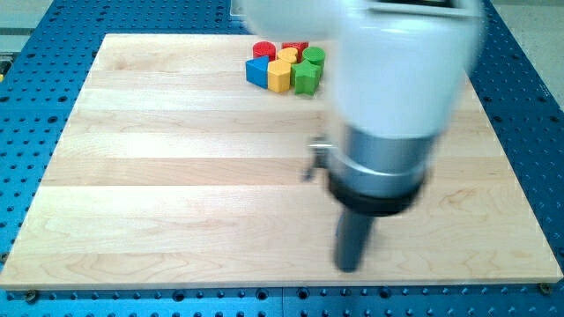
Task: Move the blue cube into the red circle
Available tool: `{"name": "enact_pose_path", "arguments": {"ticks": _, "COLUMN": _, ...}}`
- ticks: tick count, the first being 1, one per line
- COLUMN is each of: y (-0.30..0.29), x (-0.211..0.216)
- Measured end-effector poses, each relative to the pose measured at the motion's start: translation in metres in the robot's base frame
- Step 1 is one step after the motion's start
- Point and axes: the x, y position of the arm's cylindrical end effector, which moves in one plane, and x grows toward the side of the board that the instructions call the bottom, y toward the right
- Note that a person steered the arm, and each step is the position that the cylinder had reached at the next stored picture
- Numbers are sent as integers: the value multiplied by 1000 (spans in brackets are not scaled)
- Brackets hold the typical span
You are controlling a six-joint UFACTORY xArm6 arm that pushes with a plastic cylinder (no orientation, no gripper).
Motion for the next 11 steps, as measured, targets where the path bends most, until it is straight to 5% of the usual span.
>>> {"name": "enact_pose_path", "arguments": {"ticks": 1, "y": 31, "x": -51}}
{"name": "enact_pose_path", "arguments": {"ticks": 2, "y": -20, "x": -127}}
{"name": "enact_pose_path", "arguments": {"ticks": 4, "y": 66, "x": -77}}
{"name": "enact_pose_path", "arguments": {"ticks": 6, "y": -115, "x": -58}}
{"name": "enact_pose_path", "arguments": {"ticks": 7, "y": -47, "x": -55}}
{"name": "enact_pose_path", "arguments": {"ticks": 8, "y": -80, "x": -11}}
{"name": "enact_pose_path", "arguments": {"ticks": 10, "y": -219, "x": -30}}
{"name": "enact_pose_path", "arguments": {"ticks": 11, "y": -190, "x": 8}}
